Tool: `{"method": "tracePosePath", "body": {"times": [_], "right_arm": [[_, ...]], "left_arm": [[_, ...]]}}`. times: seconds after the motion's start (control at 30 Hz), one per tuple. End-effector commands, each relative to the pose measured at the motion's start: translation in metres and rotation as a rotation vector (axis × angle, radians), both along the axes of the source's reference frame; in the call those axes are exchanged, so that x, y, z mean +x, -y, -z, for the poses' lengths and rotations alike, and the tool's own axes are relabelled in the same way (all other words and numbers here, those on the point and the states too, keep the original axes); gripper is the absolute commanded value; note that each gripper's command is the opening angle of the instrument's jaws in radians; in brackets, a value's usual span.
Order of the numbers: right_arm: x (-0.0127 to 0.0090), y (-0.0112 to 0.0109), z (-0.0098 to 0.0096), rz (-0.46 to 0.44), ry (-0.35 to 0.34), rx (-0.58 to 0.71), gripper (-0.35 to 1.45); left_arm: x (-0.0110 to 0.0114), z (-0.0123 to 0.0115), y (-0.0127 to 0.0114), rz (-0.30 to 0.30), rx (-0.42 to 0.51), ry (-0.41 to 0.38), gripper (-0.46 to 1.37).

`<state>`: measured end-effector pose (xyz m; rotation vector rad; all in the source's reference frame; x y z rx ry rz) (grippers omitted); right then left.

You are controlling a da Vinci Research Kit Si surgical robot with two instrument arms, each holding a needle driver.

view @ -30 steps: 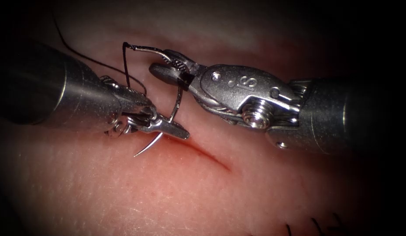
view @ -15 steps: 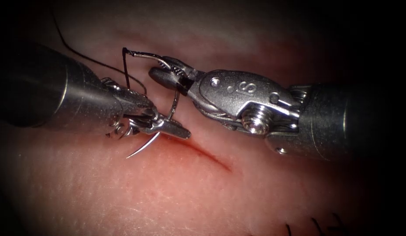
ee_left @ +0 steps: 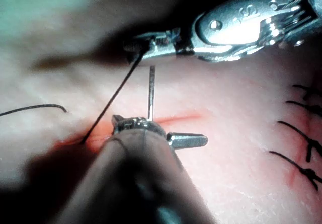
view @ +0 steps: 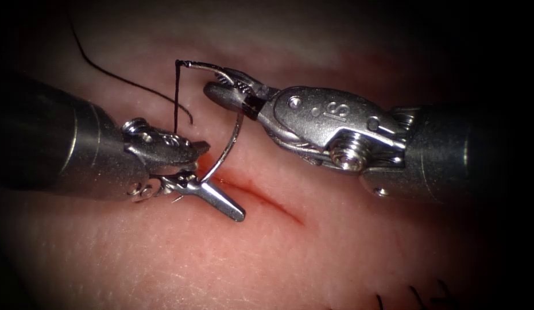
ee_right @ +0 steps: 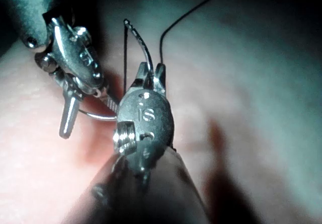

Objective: Wound Closure
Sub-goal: Hand over the needle from the left to the right gripper

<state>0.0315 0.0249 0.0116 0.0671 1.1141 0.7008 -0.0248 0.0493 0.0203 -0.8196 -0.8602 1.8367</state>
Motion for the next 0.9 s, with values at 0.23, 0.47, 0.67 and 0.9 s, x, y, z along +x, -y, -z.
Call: {"method": "tracePosePath", "body": {"times": [0.23, 0.47, 0.67, 0.9], "right_arm": [[-0.0026, -0.0007, -0.0007, 0.117, 0.035, -0.055, -0.35], [-0.004, -0.0002, -0.0016, 0.201, 0.049, -0.063, -0.35], [-0.0049, 0.0001, -0.0013, 0.245, 0.027, 0.277, -0.35], [-0.005, 0.0015, -0.0012, 0.308, -0.083, 0.613, -0.35]], "left_arm": [[0.001, 0.0032, 0.0004, -0.045, 0.016, 0.086, 1.36], [0.0005, 0.0068, 0.0003, -0.05, -0.012, 0.227, 1.36], [0.0015, 0.0088, 0.0014, -0.09, -0.071, 0.375, 1.36], [0.0035, 0.0087, 0.0014, -0.145, -0.145, 0.414, 1.36]]}}
